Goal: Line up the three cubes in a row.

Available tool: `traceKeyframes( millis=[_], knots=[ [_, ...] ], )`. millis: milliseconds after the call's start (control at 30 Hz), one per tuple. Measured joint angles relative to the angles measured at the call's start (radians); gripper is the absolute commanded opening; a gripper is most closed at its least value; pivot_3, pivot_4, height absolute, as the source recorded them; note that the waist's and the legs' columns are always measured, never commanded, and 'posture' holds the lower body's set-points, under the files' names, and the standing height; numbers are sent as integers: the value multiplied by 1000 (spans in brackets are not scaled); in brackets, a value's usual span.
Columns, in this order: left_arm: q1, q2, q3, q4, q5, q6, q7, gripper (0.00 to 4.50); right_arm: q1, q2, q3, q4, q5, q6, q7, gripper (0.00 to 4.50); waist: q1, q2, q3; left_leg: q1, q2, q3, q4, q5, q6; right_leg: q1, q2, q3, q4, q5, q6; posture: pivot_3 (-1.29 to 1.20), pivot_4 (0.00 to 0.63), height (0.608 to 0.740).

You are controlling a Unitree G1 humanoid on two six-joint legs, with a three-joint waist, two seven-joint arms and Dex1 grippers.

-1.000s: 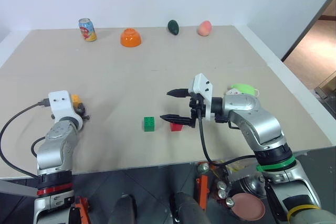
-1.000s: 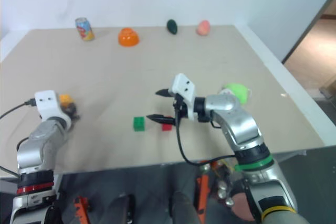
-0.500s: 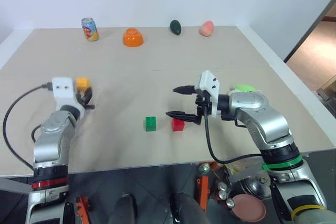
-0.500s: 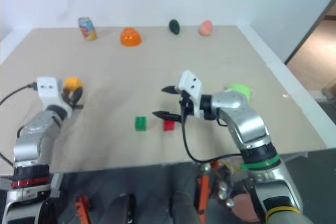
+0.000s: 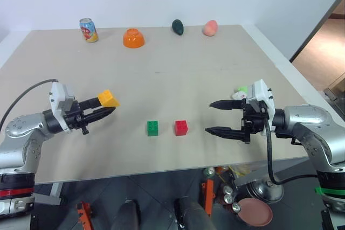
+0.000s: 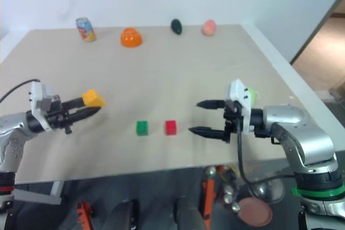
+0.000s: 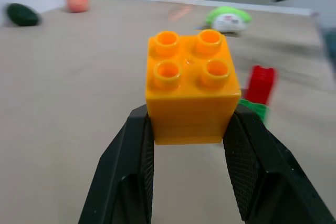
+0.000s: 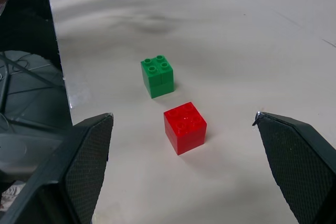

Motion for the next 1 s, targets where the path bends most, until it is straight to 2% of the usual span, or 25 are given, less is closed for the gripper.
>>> traceKeyframes(
  millis=[167, 400, 567, 1000],
  knots=[
    [-68, -11, -131, 140, 96, -186, -168, 1286, 36, 6, -6, -61, 31, 24, -44, 4500, 2, 0, 0, -1, 0, 1, 2, 0, 0, 0, -1, 0, 0, 0, 0, 0, 150, 738],
    [-204, -16, -214, 363, 165, -320, -314, 1286, 72, 2, -22, -105, 55, 45, -82, 4500, 3, 0, 0, -1, 0, 0, 1, 0, 0, 0, 0, 0, 0, 0, 0, 0, 150, 738],
    [-274, -17, -240, 455, 172, -342, -336, 1286, 87, 2, -30, -128, 69, 54, -106, 4500, 2, 0, 0, -1, 0, 0, 2, 0, 0, 0, 0, 0, 0, 0, 1, 0, 150, 738],
    [-273, -9, -309, 550, 163, -404, -337, 1286, 108, 2, -43, -143, 72, 56, -138, 4500, 2, 0, 0, -1, 0, 0, 2, 0, 0, 0, 0, 0, 1, 0, 1, 0, 150, 738]
  ],
)
